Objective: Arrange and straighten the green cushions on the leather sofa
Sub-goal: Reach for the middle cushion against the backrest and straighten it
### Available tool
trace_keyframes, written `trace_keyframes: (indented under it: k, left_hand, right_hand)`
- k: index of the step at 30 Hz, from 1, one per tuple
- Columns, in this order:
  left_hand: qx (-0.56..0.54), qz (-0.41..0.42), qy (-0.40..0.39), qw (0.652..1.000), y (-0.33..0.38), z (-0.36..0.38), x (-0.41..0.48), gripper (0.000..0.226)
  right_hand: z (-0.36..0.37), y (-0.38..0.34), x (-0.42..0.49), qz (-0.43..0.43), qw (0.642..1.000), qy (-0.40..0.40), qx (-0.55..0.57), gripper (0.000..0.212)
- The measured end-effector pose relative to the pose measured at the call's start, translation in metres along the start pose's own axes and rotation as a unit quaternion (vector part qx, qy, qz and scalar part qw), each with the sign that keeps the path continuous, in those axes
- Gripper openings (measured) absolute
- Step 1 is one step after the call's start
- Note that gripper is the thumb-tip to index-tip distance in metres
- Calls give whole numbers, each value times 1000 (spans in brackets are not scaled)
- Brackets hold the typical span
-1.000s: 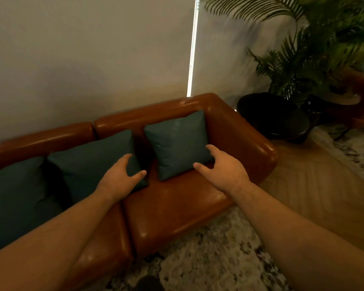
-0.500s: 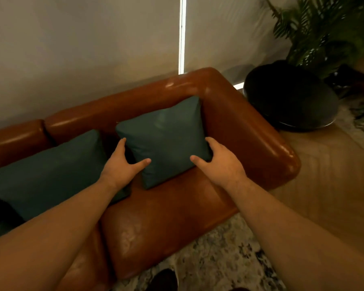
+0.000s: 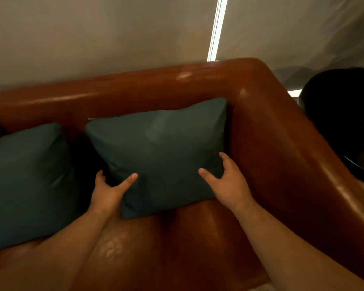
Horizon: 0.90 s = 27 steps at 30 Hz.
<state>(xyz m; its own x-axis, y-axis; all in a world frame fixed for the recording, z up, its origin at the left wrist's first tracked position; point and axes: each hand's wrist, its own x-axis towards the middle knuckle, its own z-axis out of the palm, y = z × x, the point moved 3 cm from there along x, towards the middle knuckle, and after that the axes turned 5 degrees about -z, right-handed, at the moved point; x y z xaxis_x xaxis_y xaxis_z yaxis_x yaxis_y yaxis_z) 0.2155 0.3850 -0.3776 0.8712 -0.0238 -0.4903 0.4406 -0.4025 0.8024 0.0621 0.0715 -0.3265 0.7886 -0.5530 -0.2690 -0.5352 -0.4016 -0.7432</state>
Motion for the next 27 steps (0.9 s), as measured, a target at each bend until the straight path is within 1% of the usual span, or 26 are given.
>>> trace_keyframes:
  k: [2, 4, 6, 8, 9, 11, 13, 14, 16, 17, 19, 21, 23, 25, 27]
  left_hand:
    - [0, 32, 1, 999, -7, 13, 17, 143]
    - [-20, 48, 15, 999, -12, 22, 33, 129]
    - [-45, 52, 21, 997, -16, 26, 49, 125]
    - [-59, 59, 21, 996, -19, 28, 56, 126]
    - [-72, 63, 18, 995, -20, 29, 57, 127]
    - [-106, 63, 6, 992, -20, 31, 56, 127]
    - [-158, 59, -11, 986, -16, 32, 52, 117]
    - [-191, 49, -21, 980, -11, 32, 49, 104]
    - [-239, 36, -42, 969, 4, 34, 43, 69]
    - [-247, 37, -48, 967, 13, 35, 41, 57]
    - [-235, 52, -60, 969, 31, 41, 41, 46]
    - [-207, 73, -87, 972, 52, 51, 42, 44]
    - [-174, 89, -109, 975, 71, 62, 48, 43]
    - [-139, 103, -112, 979, 85, 78, 55, 39]
    - [-116, 112, -94, 982, 89, 94, 64, 29]
  right_hand:
    - [7, 17, 28, -4, 1000, 9, 17, 105]
    - [9, 30, 55, -6, 997, 41, 61, 110]
    - [11, 40, 81, 3, 990, 38, 137, 119]
    - [19, 49, 98, -6, 975, -11, 221, 122]
    - [21, 53, 104, -12, 968, -32, 250, 122]
    - [20, 59, 111, -19, 959, -43, 281, 123]
    - [13, 65, 113, -24, 951, -52, 303, 117]
    - [10, 67, 110, -27, 946, -66, 316, 108]
    - [4, 74, 94, -33, 937, -80, 339, 90]
    - [1, 80, 82, -34, 933, -70, 351, 86]
    - [-4, 94, 53, -37, 920, -34, 388, 87]
    - [-8, 110, 24, -27, 905, 6, 425, 101]
    - [-10, 123, 3, -19, 898, 66, 434, 111]
    - [-12, 131, -8, -16, 893, 128, 431, 107]
    - [-10, 131, -10, -12, 892, 149, 426, 105]
